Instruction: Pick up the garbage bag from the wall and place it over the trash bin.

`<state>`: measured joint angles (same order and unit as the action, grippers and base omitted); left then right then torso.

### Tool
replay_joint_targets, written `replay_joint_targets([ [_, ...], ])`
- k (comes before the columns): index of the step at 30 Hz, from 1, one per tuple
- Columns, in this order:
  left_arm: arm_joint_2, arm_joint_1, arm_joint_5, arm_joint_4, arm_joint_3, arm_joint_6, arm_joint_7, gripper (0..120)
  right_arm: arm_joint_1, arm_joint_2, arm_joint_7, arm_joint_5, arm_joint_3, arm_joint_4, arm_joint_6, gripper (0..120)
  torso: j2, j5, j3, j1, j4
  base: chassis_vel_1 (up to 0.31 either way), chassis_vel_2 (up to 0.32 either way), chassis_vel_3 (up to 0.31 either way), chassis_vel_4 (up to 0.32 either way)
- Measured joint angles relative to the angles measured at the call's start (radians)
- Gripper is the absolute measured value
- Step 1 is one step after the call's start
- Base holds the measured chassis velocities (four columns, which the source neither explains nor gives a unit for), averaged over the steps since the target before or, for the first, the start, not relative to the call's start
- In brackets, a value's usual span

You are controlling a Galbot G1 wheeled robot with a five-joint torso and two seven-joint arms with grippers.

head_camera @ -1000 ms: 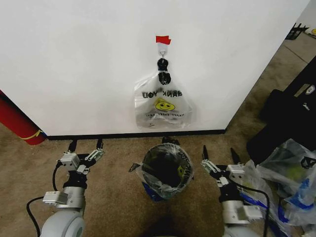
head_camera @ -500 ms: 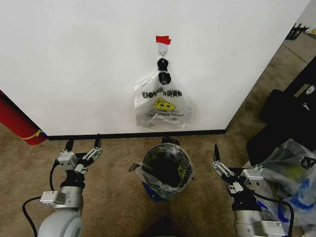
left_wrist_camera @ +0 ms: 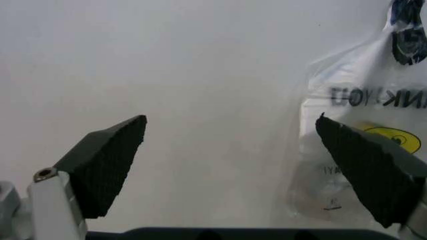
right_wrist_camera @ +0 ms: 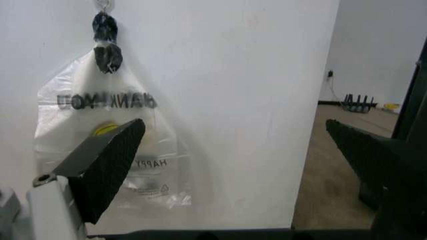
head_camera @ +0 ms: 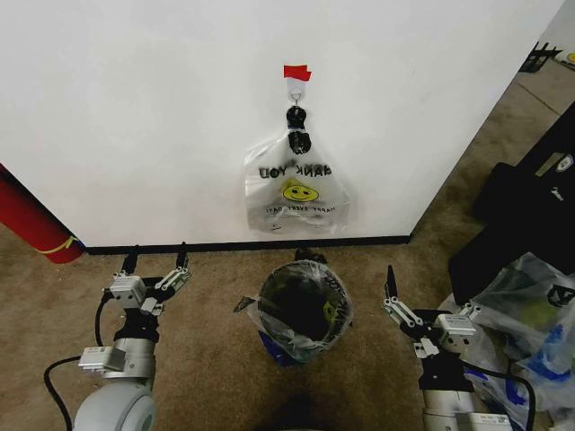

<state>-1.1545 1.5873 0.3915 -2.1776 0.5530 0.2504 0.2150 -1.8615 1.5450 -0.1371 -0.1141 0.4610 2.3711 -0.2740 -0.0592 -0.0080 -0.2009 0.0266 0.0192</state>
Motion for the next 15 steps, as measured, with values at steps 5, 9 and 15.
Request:
replay_joint_targets([
  [5, -0.002, 0.003, -0.001, 0.005, 0.000, 0.002, 0.000, 100, 0.005, 0.003, -0.002, -0.007, -0.002, -0.005, -0.001, 100, 0.000, 0.0000, 0.000, 0.000, 0.0000, 0.000, 0.000, 0.000, 0.000],
  [9, -0.003, 0.006, 0.000, 0.015, -0.004, 0.011, -0.001, 100, 0.007, 0.012, -0.004, -0.012, -0.005, -0.007, -0.001, 100, 0.000, 0.0000, 0.000, 0.000, 0.0000, 0.000, 0.000, 0.000, 0.000],
  [15, -0.001, -0.007, 0.006, 0.027, -0.008, 0.017, -0.001, 100, 0.004, 0.028, -0.013, -0.011, 0.000, -0.008, -0.010, 100, 0.000, 0.0000, 0.000, 0.000, 0.0001, 0.000, 0.000, 0.000, 0.000],
])
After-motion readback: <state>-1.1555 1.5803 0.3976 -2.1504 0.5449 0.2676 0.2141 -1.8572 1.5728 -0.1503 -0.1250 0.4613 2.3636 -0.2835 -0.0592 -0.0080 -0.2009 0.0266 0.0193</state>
